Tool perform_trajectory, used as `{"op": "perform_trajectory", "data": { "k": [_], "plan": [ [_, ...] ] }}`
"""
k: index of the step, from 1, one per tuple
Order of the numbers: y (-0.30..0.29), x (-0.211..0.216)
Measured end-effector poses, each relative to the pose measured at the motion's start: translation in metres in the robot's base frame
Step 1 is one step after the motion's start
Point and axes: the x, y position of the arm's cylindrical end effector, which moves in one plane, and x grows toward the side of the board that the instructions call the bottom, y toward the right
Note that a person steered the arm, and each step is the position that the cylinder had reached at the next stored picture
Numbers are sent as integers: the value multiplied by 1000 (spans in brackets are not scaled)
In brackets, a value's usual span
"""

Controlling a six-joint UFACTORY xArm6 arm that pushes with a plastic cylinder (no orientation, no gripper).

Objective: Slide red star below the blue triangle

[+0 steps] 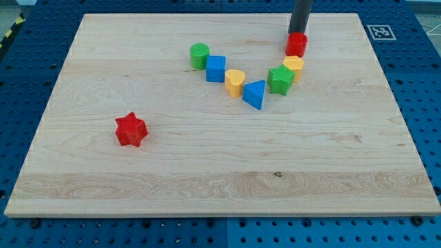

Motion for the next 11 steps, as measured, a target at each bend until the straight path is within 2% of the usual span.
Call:
{"op": "perform_trajectory", "data": {
  "k": [1, 2, 4, 5, 6, 7, 8, 9, 11],
  "plan": [
    [0, 32],
    [0, 37],
    [-16, -12],
    [27, 10],
    [60, 89],
    [55, 181],
    [5, 249],
    [-92, 279],
    [-317, 282]
  ]
}}
